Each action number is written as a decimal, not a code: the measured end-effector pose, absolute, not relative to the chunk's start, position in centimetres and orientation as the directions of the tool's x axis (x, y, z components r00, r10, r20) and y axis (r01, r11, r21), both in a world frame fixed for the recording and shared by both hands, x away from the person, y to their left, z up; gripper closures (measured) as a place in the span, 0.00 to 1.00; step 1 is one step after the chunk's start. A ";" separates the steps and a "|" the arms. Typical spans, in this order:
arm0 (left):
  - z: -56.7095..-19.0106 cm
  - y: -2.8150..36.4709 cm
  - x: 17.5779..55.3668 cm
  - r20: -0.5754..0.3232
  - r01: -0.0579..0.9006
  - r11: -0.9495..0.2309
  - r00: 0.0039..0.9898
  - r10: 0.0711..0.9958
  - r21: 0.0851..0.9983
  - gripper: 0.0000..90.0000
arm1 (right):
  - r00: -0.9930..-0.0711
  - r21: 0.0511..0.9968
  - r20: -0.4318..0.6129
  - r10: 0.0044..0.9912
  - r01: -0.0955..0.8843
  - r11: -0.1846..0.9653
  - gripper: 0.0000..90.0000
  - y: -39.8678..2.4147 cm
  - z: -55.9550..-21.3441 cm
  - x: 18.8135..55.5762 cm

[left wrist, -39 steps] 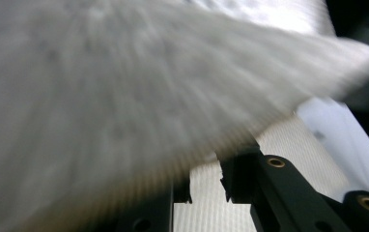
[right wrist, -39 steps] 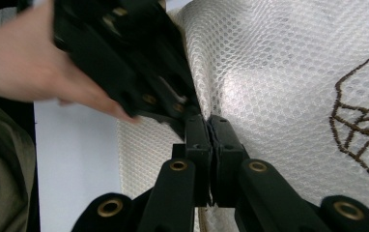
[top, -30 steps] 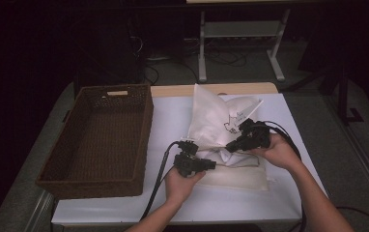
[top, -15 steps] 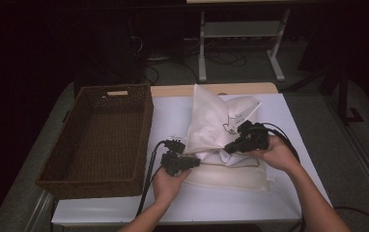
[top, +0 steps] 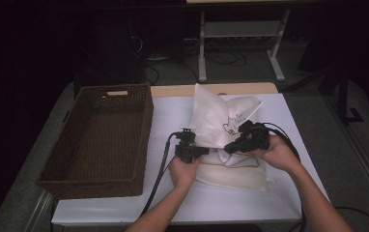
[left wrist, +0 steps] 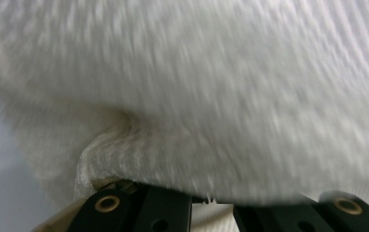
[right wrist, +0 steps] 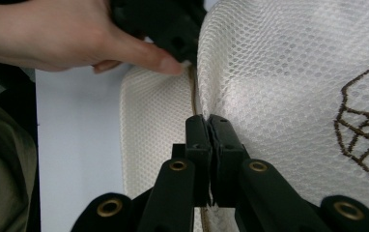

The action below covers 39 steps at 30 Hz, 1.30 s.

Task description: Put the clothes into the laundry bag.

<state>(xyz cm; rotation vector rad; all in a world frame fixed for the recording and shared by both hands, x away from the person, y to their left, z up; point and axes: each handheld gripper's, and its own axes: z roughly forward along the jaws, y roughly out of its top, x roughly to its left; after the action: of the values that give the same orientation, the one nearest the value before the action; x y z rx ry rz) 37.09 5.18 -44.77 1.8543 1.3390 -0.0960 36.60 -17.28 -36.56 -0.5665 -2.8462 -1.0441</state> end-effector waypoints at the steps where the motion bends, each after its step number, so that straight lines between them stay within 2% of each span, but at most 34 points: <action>1: -44.8 5.0 37.2 -0.502 0.817 -0.082 0.426 0.752 0.571 0.96 | -0.930 0.614 0.177 0.322 0.360 0.702 0.97 -17.4 -36.5 36.7; 9: -43.5 5.8 35.0 -0.458 0.782 -0.159 0.502 0.734 0.603 0.88 | -0.921 0.615 0.187 0.341 0.380 0.691 0.96 -17.8 -36.8 37.1; 17: -42.9 4.3 32.9 -0.499 0.760 -0.201 0.577 0.646 0.618 0.76 | -0.919 0.611 0.179 0.351 0.383 0.693 0.96 -17.3 -37.0 37.3; 22: -44.4 1.5 33.3 -0.557 0.783 -0.202 0.573 0.601 0.588 0.77 | -0.920 0.614 0.173 0.351 0.380 0.692 0.96 -17.4 -36.9 37.2; 26: -45.0 -0.5 33.9 -0.550 0.781 -0.210 0.576 0.605 0.588 0.80 | -0.920 0.617 0.169 0.353 0.378 0.690 0.96 -17.6 -36.7 37.1; 30: -45.2 -0.7 35.7 -0.569 0.789 -0.138 0.541 0.619 0.599 0.82 | -0.919 0.616 0.154 0.363 0.376 0.692 0.97 -17.9 -36.5 37.0; 35: -45.1 -1.3 37.3 -0.549 0.770 -0.102 0.534 0.643 0.630 0.83 | -0.908 0.629 0.135 0.396 0.388 0.674 0.97 -18.1 -36.1 37.2; 39: -45.0 -1.4 37.2 -0.549 0.769 -0.101 0.535 0.642 0.631 0.81 | -0.897 0.640 0.169 0.408 0.415 0.646 0.97 -18.8 -36.0 37.8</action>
<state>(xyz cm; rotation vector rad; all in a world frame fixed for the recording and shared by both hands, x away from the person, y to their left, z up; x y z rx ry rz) 37.23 -1.35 -44.98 1.8098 1.1693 -0.1656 37.83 -18.81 -36.01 -0.7103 -2.8415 -1.1090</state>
